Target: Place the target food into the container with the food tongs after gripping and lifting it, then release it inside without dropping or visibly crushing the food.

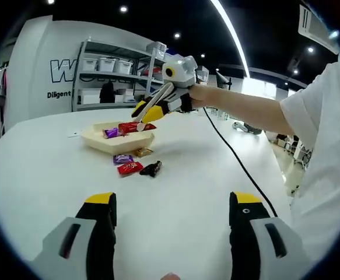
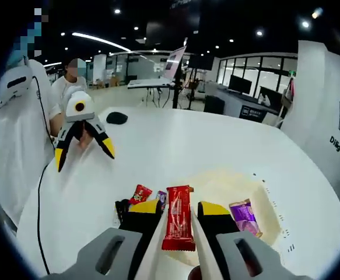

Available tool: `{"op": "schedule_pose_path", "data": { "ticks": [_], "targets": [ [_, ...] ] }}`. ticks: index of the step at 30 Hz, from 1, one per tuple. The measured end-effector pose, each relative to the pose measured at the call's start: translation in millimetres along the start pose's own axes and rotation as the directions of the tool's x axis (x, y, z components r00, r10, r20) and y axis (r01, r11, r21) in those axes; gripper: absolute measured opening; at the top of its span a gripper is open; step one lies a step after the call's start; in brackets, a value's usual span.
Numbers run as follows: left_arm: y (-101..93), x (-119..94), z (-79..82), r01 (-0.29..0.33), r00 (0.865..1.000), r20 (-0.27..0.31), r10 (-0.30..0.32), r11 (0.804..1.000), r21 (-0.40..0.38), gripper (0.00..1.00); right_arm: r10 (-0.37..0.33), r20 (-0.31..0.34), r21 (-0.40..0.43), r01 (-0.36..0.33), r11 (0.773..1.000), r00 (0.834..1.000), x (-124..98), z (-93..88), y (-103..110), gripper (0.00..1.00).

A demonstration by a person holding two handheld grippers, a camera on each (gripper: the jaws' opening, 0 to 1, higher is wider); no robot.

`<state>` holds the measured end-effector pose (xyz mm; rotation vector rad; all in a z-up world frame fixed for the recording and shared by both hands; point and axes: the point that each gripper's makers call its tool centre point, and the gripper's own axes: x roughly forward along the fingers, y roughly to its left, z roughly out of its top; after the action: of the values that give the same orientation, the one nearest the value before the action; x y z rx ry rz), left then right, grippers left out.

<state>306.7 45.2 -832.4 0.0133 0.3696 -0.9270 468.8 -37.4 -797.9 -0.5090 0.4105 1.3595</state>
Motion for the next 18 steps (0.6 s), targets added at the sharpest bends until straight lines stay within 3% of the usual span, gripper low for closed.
{"op": "schedule_pose_path", "data": {
  "ticks": [18],
  "targets": [
    [5.8, -1.6, -4.3, -0.014, 1.0, -0.01, 0.014, 1.0, -0.009, 0.77, -0.003, -0.026, 0.042, 0.005, 0.999, 1.0, 21.8, -13.0, -36.8, 0.18]
  ]
}}
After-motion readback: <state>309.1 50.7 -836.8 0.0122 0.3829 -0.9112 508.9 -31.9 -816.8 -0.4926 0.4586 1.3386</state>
